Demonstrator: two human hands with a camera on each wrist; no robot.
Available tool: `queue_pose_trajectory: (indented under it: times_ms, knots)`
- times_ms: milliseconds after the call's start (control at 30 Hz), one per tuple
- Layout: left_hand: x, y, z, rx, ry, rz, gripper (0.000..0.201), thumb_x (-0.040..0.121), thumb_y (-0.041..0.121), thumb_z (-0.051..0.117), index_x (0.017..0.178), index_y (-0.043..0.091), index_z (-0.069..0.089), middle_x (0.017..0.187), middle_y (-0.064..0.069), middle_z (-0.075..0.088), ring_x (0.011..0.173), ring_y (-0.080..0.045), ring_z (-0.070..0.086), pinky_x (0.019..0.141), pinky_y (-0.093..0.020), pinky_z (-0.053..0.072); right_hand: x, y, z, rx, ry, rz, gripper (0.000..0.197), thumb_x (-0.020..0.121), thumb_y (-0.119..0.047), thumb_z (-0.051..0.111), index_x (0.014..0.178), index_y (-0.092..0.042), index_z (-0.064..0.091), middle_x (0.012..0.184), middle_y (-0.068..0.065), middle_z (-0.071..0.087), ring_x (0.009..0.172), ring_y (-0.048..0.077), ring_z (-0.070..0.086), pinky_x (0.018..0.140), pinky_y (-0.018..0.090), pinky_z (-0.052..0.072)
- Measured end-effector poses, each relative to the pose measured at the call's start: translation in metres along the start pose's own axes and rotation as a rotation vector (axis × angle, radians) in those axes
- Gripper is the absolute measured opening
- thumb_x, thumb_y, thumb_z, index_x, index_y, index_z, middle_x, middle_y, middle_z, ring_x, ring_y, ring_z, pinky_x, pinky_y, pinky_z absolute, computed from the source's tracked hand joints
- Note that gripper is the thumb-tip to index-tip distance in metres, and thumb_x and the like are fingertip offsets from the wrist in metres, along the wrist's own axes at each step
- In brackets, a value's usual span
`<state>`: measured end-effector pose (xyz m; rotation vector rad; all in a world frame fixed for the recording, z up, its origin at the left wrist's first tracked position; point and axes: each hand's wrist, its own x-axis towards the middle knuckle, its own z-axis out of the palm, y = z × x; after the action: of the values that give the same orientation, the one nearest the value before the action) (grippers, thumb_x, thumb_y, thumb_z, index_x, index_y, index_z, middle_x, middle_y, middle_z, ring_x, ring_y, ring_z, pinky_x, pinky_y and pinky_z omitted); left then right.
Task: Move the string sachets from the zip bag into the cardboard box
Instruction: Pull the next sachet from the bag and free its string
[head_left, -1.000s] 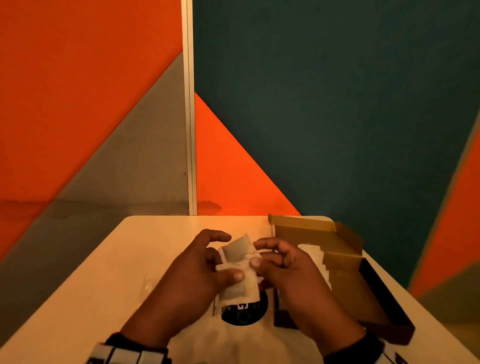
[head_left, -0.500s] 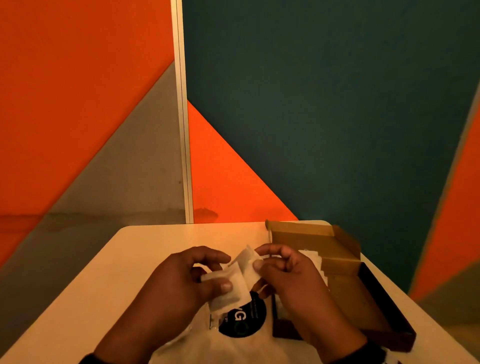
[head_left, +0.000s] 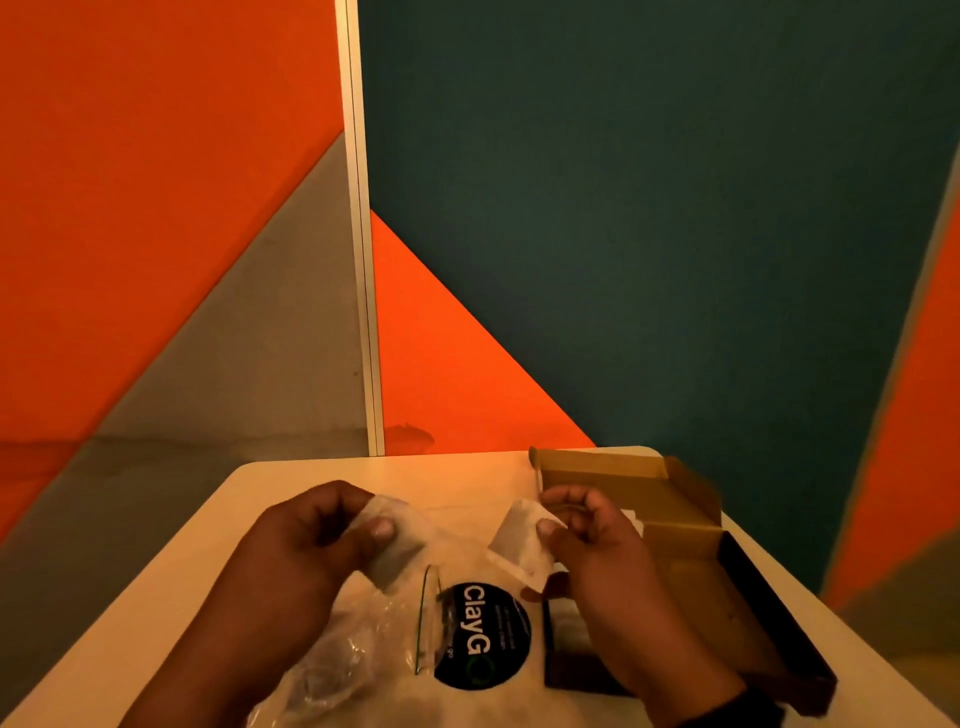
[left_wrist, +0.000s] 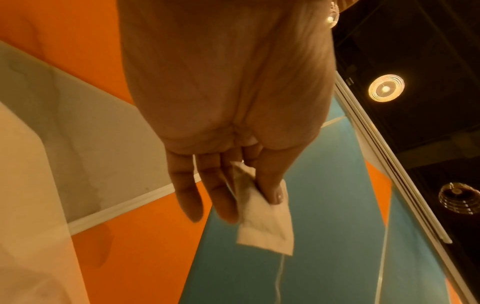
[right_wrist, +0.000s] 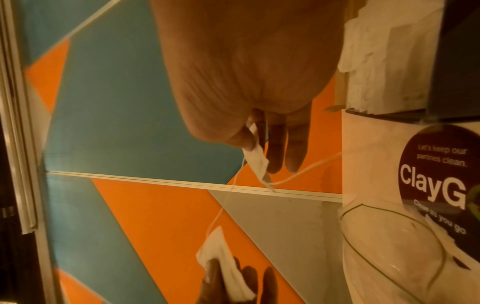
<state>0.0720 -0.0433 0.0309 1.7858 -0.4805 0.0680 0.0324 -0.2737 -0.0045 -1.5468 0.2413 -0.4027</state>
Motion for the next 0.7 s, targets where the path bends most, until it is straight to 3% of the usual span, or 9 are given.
queue_pose_trajectory:
  times_ms: [67, 167, 267, 333, 467, 567, 700]
  knots:
    - [-0.003, 0.003, 0.002, -0.113, -0.016, 0.009, 0.016, 0.081, 0.020, 0.067, 0.086, 0.007, 0.074, 0.083, -0.012, 0.076, 0.078, -0.027, 0.072, 0.080, -0.039, 0.055, -0.004, -0.002, 0.000, 0.014, -0.084, -0.004, 0.030, 0.098, 0.002, 0.055, 0.106, -0.026, 0.063, 0.103, 0.002, 0.075, 0.086, 0.024, 0.070, 0.063, 0.038, 0.061]
    - [-0.006, 0.007, 0.010, -0.144, -0.093, 0.015, 0.013, 0.081, 0.016, 0.067, 0.084, 0.006, 0.074, 0.086, -0.011, 0.076, 0.079, -0.022, 0.072, 0.071, -0.024, 0.055, -0.009, -0.002, 0.001, -0.121, -0.198, -0.073, 0.042, 0.094, 0.008, 0.057, 0.107, -0.031, 0.063, 0.097, -0.003, 0.077, 0.081, 0.011, 0.071, 0.071, 0.033, 0.059]
    - [-0.005, 0.002, 0.021, -0.033, -0.174, -0.006, 0.005, 0.083, 0.013, 0.072, 0.081, 0.016, 0.075, 0.107, 0.010, 0.073, 0.098, -0.006, 0.069, 0.088, -0.031, 0.053, -0.014, -0.005, 0.004, -0.296, -0.282, -0.128, 0.050, 0.092, 0.004, 0.063, 0.102, -0.045, 0.064, 0.100, -0.004, 0.075, 0.092, 0.016, 0.072, 0.086, 0.041, 0.061]
    - [-0.003, -0.002, 0.027, 0.043, -0.246, -0.034, 0.008, 0.084, 0.014, 0.074, 0.079, 0.020, 0.074, 0.114, 0.018, 0.071, 0.106, -0.003, 0.066, 0.097, -0.037, 0.052, -0.018, -0.008, 0.007, -0.352, -0.340, -0.151, 0.051, 0.092, 0.004, 0.063, 0.103, -0.046, 0.063, 0.098, -0.005, 0.075, 0.092, 0.016, 0.072, 0.087, 0.038, 0.060]
    - [-0.001, -0.005, 0.032, 0.141, -0.270, -0.057, 0.014, 0.084, 0.014, 0.075, 0.077, 0.027, 0.075, 0.092, 0.003, 0.077, 0.088, -0.010, 0.071, 0.091, -0.037, 0.055, -0.021, -0.011, 0.008, -0.415, -0.396, -0.165, 0.051, 0.089, 0.002, 0.067, 0.107, -0.045, 0.062, 0.099, -0.007, 0.075, 0.092, 0.012, 0.072, 0.088, 0.033, 0.060]
    - [0.000, -0.006, 0.030, 0.183, -0.228, -0.048, 0.020, 0.082, 0.014, 0.078, 0.077, 0.033, 0.076, 0.089, 0.007, 0.077, 0.084, -0.006, 0.071, 0.088, -0.032, 0.055, -0.021, -0.010, 0.006, -0.457, -0.384, -0.176, 0.050, 0.087, 0.001, 0.069, 0.105, -0.045, 0.062, 0.098, -0.008, 0.075, 0.088, 0.012, 0.071, 0.086, 0.031, 0.060]
    - [-0.001, -0.006, 0.029, 0.225, -0.216, -0.057, 0.024, 0.083, 0.016, 0.077, 0.077, 0.039, 0.075, 0.089, 0.017, 0.076, 0.083, 0.001, 0.069, 0.082, -0.023, 0.051, -0.020, -0.011, 0.002, -0.555, -0.347, -0.201, 0.046, 0.087, -0.005, 0.071, 0.103, -0.047, 0.062, 0.091, -0.011, 0.072, 0.086, 0.006, 0.067, 0.080, 0.020, 0.059]
